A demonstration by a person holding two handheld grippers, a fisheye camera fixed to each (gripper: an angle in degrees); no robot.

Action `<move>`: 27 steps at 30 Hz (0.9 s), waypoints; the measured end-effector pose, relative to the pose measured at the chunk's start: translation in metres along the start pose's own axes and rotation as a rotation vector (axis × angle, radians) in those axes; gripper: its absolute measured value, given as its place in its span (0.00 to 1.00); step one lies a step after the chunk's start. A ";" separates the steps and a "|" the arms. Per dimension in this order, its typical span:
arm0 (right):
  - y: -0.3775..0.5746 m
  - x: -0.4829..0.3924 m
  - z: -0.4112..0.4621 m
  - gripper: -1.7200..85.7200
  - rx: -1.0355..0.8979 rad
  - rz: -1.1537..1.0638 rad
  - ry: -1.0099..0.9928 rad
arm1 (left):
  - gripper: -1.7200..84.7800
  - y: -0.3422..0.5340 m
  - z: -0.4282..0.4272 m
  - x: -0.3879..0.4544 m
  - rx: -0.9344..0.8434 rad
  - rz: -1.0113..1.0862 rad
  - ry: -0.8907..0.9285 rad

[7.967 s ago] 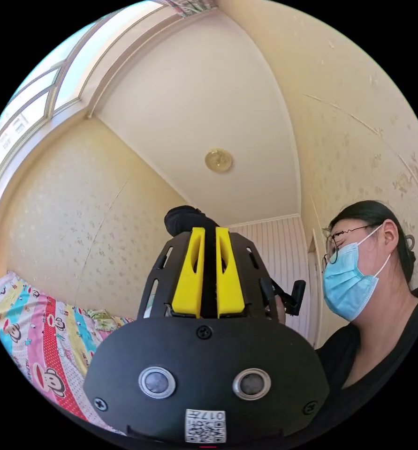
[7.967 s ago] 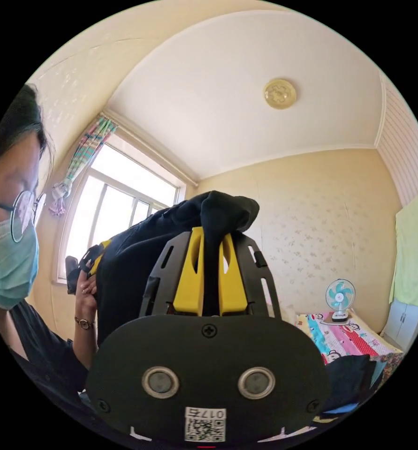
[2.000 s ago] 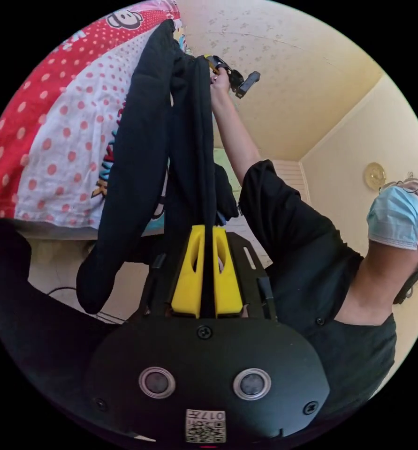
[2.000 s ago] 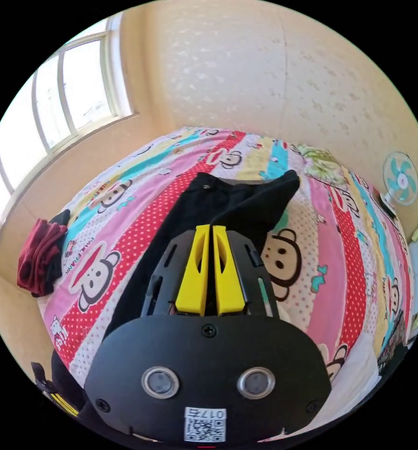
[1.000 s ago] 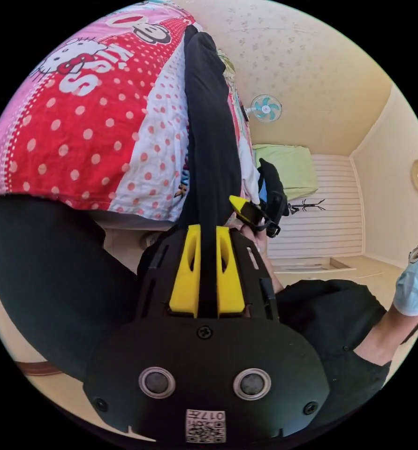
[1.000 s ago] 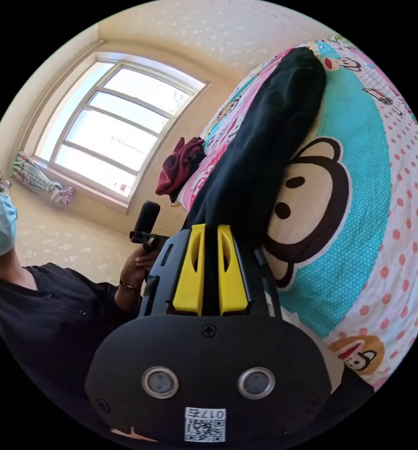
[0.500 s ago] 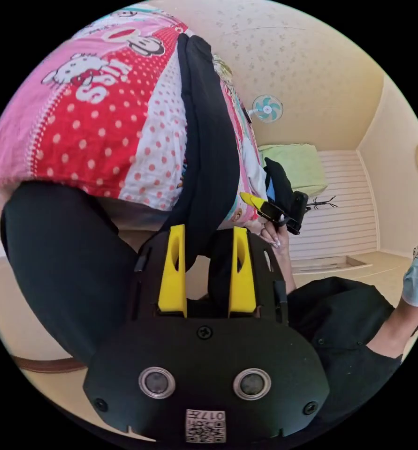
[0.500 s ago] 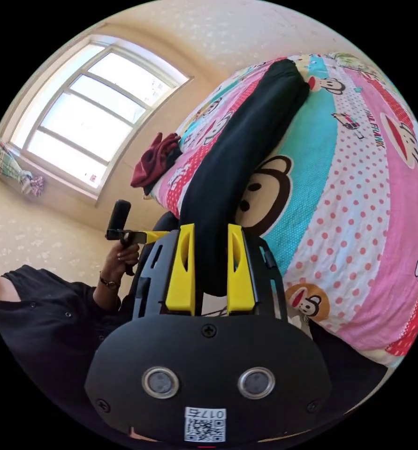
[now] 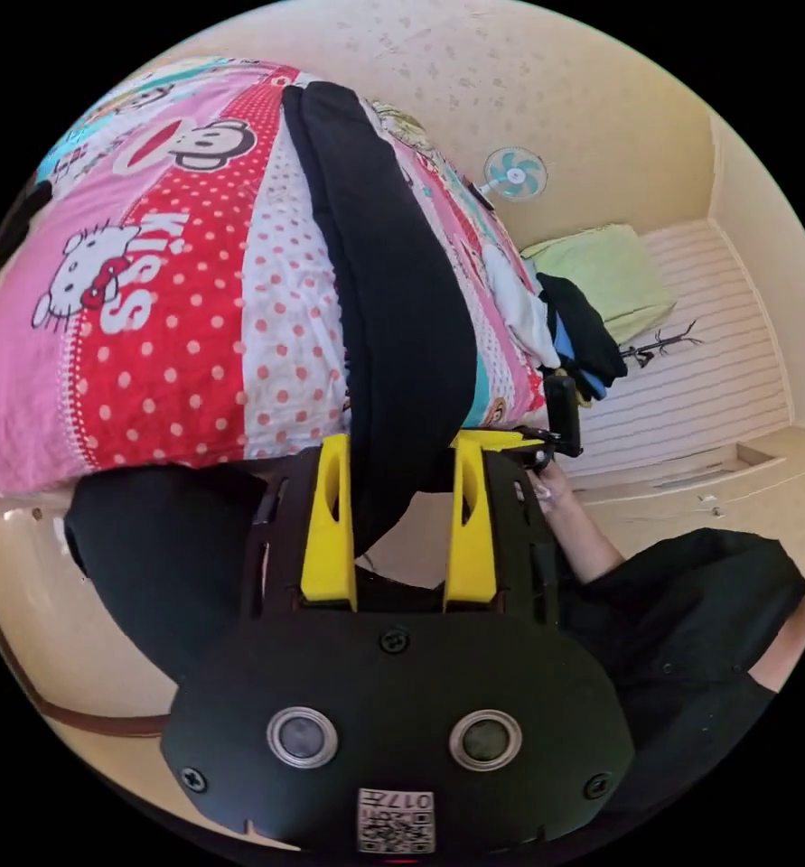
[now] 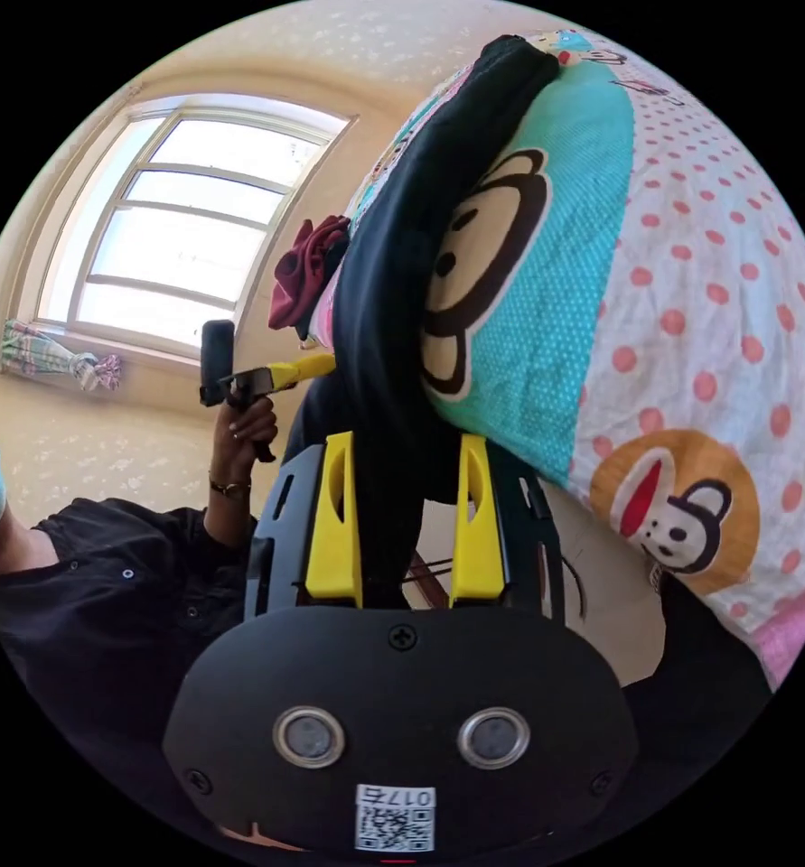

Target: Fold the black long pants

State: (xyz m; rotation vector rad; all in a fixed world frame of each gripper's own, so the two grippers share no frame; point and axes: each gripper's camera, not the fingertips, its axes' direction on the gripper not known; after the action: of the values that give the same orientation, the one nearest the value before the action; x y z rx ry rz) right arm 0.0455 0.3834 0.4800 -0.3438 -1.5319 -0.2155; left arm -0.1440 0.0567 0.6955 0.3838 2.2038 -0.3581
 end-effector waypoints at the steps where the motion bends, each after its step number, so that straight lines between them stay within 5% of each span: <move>1: 0.001 0.005 0.004 0.21 -0.012 -0.020 0.015 | 0.22 -0.003 0.004 -0.003 -0.042 0.020 -0.070; 3: -0.004 0.010 0.014 0.21 -0.034 -0.049 -0.004 | 0.24 -0.012 0.029 -0.018 -0.195 0.018 -0.108; 7: -0.012 0.018 0.033 0.22 -0.066 -0.058 -0.099 | 0.22 -0.015 0.099 -0.046 -0.412 0.010 0.103; 14: 0.028 0.022 -0.030 0.28 -0.023 -0.087 -0.090 | 0.09 0.020 0.073 -0.045 -0.310 0.025 0.485; 16: 0.039 0.029 -0.040 0.28 0.009 -0.105 -0.293 | 0.09 0.027 0.058 -0.038 -0.232 0.036 0.578; 20: 0.049 0.021 -0.044 0.09 0.064 -0.186 -0.639 | 0.09 0.038 0.043 -0.013 -0.201 0.101 0.482; 27: 0.099 -0.061 -0.105 0.02 0.190 -0.389 -0.424 | 0.07 0.059 -0.042 -0.018 -0.170 0.119 0.165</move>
State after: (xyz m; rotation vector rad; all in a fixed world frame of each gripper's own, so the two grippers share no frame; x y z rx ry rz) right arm 0.1764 0.4347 0.4104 0.0718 -2.0167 -0.3122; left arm -0.1397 0.1238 0.7283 0.4625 2.3386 -0.0751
